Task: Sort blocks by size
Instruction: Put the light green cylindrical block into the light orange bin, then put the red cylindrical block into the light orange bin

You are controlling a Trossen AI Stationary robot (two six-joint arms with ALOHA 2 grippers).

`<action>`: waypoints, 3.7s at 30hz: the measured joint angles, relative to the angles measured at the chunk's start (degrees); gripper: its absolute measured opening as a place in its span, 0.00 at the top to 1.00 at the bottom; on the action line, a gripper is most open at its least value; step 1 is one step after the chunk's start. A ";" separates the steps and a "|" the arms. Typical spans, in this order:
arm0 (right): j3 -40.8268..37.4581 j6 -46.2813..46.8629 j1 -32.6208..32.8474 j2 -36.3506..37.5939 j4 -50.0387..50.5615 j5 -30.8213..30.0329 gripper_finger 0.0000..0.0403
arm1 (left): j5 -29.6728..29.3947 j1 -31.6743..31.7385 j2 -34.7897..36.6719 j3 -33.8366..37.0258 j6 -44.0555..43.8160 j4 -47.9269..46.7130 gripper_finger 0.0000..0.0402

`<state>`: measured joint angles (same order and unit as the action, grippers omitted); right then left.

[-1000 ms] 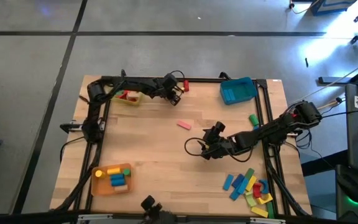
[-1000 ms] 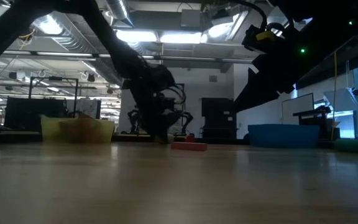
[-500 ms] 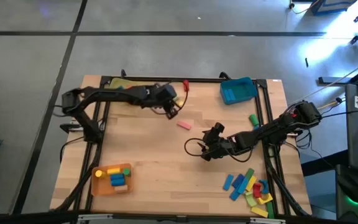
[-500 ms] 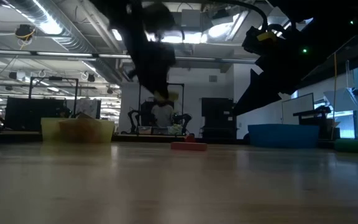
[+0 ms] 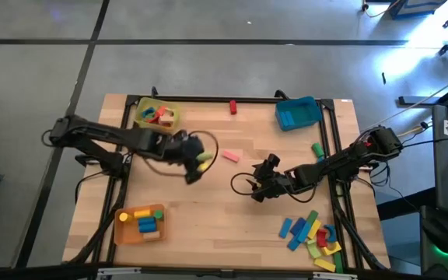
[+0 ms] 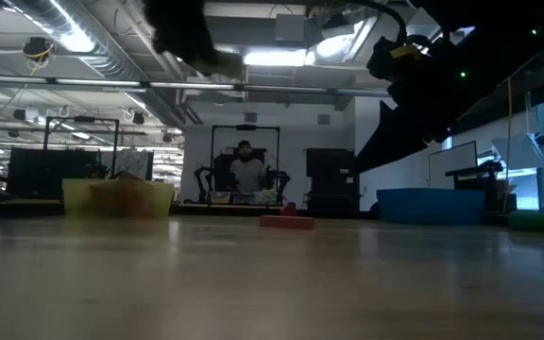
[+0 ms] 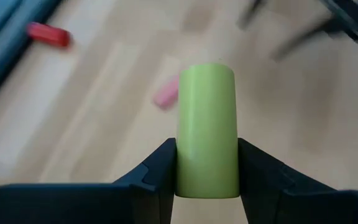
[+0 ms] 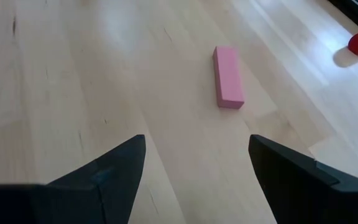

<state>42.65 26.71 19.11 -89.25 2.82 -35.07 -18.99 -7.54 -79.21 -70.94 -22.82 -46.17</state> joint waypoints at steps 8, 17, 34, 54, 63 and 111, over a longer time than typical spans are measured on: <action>0.00 -1.54 0.00 0.00 -0.67 -0.41 0.28 | 7.76 -14.52 0.64 1.56 -7.54 -5.20 0.70; 0.00 -1.47 0.00 0.00 -2.32 -0.37 0.28 | 14.17 -29.47 0.57 7.38 -25.33 -5.97 0.69; 0.00 0.49 0.00 0.02 -6.00 -0.22 0.28 | 18.00 -46.96 0.54 20.61 -50.52 -3.12 0.68; 0.00 1.54 0.00 0.02 -6.19 -0.02 0.28 | 17.97 -47.17 0.49 25.62 -53.17 0.13 0.54; 0.00 1.54 0.00 0.02 -6.19 -0.06 0.28 | 20.92 -44.80 7.43 24.68 -51.51 0.10 0.47; 0.04 2.05 -0.11 10.42 12.82 -6.99 0.28 | -5.18 16.91 -9.38 17.19 8.29 48.74 0.52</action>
<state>42.70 28.75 19.00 -78.83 15.64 -42.06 -24.18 9.37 -88.59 -53.74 -14.53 2.57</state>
